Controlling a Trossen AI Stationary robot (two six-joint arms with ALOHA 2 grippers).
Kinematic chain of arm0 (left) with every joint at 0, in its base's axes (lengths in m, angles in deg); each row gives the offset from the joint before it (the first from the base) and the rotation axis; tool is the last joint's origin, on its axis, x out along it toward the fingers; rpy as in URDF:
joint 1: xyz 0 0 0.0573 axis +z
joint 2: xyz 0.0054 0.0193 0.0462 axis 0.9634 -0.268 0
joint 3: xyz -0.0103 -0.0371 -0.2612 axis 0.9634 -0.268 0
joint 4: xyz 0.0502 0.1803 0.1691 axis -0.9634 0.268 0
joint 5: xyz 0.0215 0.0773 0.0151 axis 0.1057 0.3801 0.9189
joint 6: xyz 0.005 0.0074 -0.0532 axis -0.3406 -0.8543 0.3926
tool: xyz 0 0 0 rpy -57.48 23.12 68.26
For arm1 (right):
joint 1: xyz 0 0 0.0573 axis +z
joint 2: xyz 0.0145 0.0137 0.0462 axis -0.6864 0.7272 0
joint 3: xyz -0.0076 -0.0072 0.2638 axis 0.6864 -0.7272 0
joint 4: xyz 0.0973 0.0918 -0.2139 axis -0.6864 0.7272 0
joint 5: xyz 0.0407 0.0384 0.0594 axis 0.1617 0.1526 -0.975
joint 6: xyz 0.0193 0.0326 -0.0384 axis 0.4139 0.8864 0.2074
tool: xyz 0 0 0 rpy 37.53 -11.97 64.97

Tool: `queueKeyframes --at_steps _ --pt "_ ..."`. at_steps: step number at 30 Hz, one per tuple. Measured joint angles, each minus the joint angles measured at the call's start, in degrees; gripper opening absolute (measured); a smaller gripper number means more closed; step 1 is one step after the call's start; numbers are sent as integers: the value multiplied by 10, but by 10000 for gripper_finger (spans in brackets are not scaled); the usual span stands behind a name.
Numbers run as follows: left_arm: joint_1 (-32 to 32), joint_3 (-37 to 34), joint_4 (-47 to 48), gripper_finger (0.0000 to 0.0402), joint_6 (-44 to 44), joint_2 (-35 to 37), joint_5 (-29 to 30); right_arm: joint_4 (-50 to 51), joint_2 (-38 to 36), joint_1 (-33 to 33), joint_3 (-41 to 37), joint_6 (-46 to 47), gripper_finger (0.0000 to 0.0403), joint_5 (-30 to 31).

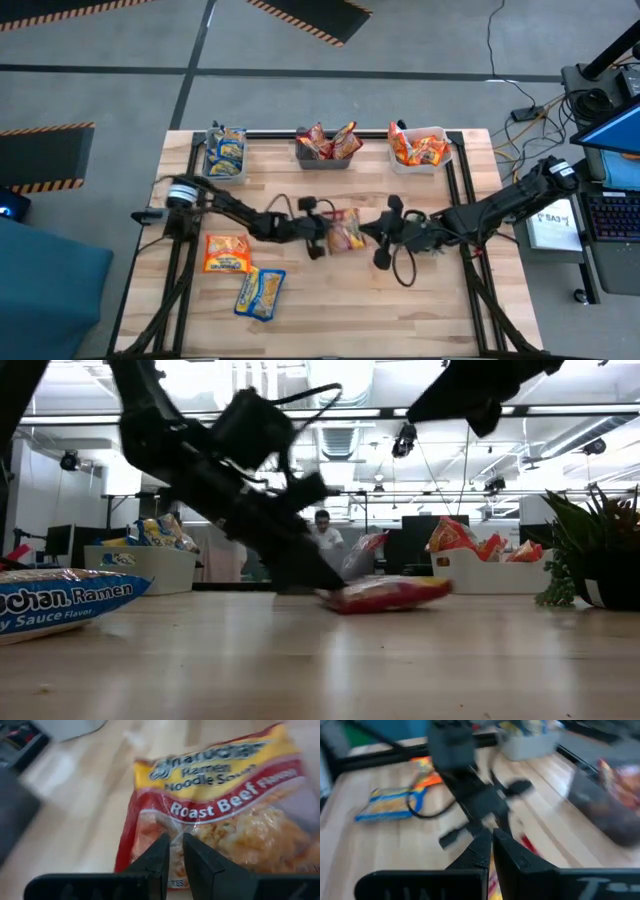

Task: Sort Maruchan noodles
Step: Put the red noodle pack into the black bin

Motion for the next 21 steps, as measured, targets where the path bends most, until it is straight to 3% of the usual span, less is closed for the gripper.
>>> queueKeyframes --at_steps 5,11,21 --pt "13 -98 -6 38 -28 121 -6 45 -4 -50 0 143 14 -22" --pt "11 -181 -60 38 -33 215 -95 55 13 -141 0 196 70 -117" --pt "11 -220 -168 38 4 187 -101 49 95 -277 5 222 208 -259"
